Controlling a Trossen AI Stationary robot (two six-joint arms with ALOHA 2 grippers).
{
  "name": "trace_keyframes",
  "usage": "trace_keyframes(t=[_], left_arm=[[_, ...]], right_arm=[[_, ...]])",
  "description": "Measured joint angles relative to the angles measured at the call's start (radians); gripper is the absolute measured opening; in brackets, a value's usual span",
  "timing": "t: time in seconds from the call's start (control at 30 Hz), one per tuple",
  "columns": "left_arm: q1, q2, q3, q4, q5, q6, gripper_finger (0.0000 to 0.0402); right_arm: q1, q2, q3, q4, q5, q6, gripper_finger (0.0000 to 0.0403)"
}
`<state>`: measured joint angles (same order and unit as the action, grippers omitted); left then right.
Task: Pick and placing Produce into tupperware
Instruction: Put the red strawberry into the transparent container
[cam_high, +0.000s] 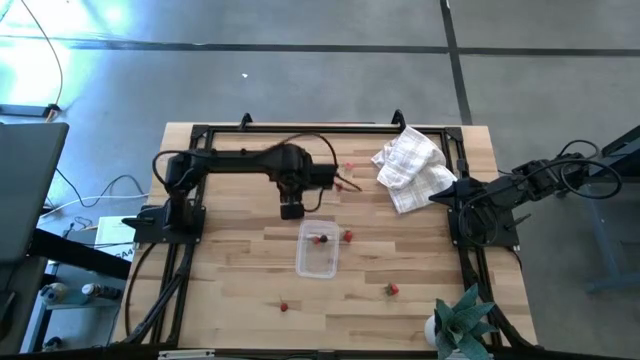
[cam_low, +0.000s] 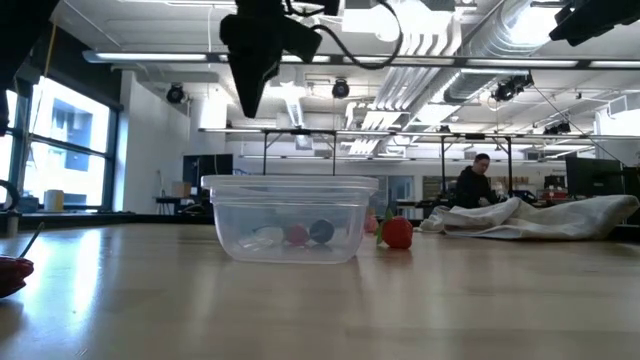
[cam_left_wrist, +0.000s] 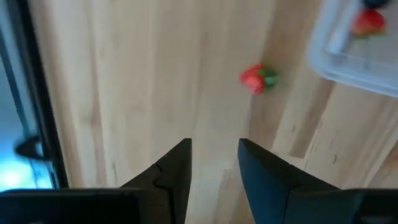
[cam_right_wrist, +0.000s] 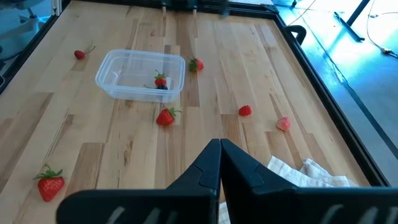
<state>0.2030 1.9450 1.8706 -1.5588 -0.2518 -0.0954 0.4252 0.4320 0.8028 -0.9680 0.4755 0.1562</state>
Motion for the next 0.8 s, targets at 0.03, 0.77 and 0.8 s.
trace_keyframes(t=[0.03,0.77,0.8], left_arm=[[0.011,-0.005,0.000,-0.014,-0.012,-0.035,0.0120],[0.105,-0.191,-0.567,0.736,0.300,-0.730,0.0120],[0.107,-0.190,-0.567,0.719,0.285,-0.766,0.0120]], right_arm=[[0.000,0.000,0.000,0.000,0.000,0.000,0.0000],[0.000,0.000,0.000,0.000,0.000,0.000,0.0000],[0.000,0.000,0.000,0.000,0.000,0.000,0.0000]])
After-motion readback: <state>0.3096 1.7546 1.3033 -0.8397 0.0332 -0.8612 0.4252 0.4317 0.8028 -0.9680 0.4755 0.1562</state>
